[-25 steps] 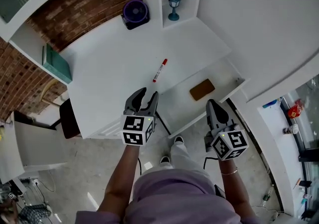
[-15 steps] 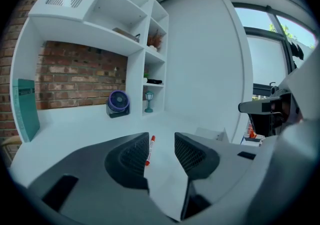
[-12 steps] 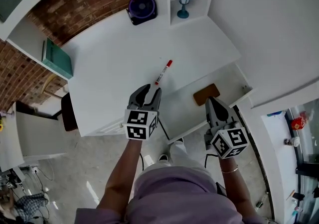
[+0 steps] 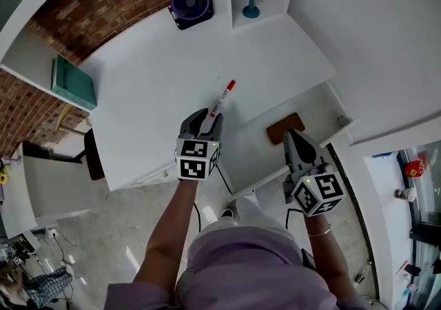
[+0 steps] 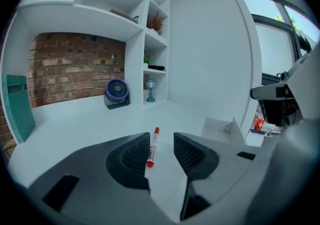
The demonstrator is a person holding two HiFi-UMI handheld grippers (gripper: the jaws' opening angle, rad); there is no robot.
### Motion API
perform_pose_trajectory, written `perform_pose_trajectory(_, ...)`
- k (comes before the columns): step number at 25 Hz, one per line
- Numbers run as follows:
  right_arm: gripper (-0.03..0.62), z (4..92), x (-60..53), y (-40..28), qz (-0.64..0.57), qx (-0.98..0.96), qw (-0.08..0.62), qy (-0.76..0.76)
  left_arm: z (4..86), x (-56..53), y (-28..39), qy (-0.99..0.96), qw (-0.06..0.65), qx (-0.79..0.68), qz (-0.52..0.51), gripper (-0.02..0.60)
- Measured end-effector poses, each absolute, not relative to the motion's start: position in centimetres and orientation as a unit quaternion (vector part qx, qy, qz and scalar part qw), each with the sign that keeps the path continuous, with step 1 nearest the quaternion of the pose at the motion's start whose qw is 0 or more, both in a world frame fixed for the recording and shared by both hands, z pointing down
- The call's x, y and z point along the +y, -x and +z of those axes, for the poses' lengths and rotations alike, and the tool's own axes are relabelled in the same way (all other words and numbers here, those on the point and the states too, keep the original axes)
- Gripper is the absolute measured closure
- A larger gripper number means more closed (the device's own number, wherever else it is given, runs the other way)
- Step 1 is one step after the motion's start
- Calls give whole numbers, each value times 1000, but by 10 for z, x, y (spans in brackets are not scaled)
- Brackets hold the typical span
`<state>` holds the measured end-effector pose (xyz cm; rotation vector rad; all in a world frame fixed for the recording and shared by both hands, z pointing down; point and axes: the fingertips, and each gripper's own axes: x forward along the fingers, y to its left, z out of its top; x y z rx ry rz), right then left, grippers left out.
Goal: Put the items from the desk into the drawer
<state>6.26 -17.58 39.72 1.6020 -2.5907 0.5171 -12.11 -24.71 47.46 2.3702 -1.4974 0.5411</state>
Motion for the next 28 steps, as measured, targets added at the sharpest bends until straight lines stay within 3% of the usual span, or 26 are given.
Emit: perform_pose_trajectory(28,592,410,-191,-79,176,-832,41,-524,565,-310,108,-791,188,-496,305,434)
